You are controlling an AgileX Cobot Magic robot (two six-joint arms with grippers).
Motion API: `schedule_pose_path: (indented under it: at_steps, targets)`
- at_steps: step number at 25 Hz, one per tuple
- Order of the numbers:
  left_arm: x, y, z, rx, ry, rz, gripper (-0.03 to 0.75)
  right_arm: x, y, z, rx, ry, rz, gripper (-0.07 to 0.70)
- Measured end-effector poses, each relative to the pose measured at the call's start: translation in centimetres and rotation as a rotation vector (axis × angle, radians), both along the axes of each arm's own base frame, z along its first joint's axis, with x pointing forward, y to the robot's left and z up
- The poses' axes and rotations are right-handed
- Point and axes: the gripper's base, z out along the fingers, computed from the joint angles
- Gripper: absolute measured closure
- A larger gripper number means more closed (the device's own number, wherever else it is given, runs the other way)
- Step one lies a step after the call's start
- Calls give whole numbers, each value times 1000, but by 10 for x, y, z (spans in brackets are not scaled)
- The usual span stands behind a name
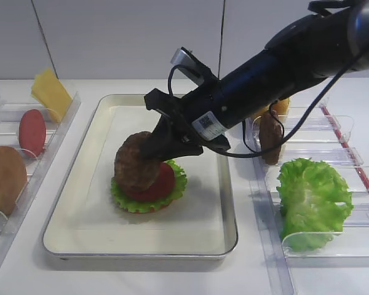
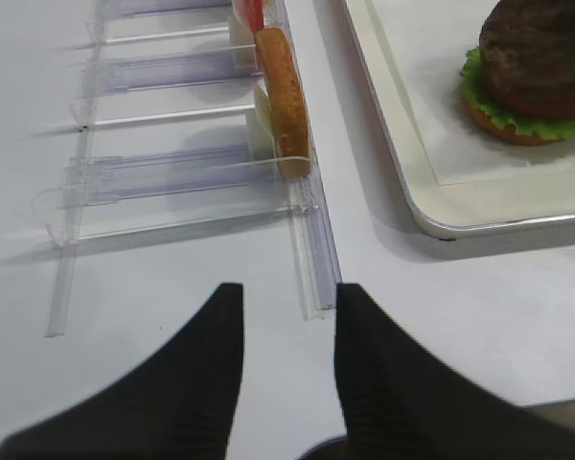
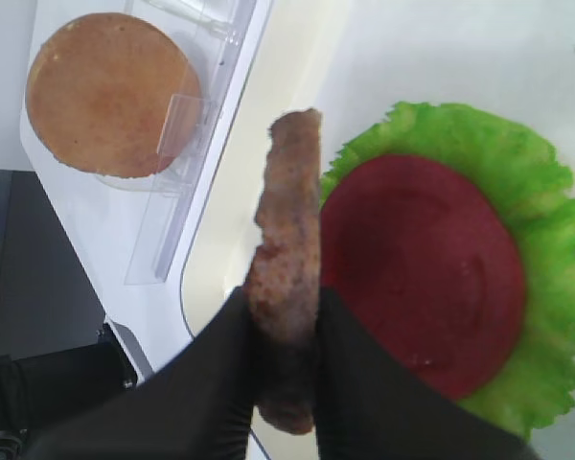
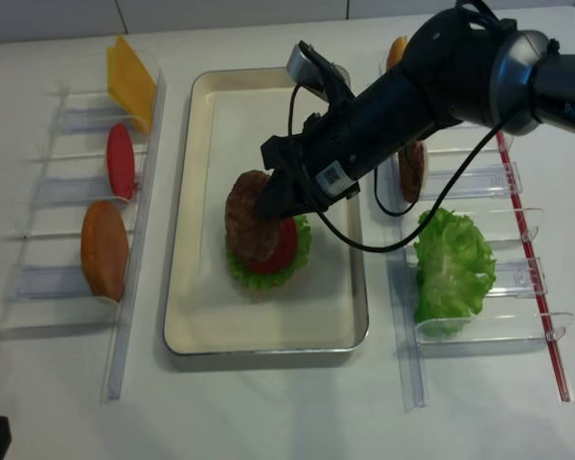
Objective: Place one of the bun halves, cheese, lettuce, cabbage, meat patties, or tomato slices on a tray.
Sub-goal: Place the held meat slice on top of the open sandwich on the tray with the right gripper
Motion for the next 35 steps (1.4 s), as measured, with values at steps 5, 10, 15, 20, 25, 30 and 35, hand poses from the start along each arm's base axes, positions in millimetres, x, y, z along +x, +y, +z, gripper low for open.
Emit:
schedule_pose_path:
  at_steps: [5,10,15,20,25,30,35]
  targets:
    - [0,0,0,0,0,0,477,3,-3,0,-1,1,-14,498]
    - [0,0,0,0,0,0,477,0,1,7,86,38,-7,498]
    - [0,0,0,0,0,0,477,-1,-1,7,93,29,31,498]
    - [0,0,0,0,0,0,477,2,-5,-1,81,43,30,498]
    - [0,0,0,0,0,0,477,3,-4,-12,76,62,56,498]
    - [0,0,0,1,0,1,477,8,-11,-12,77,59,35,498]
    - [0,0,0,2,0,1,477,13,-18,-14,77,65,17,498]
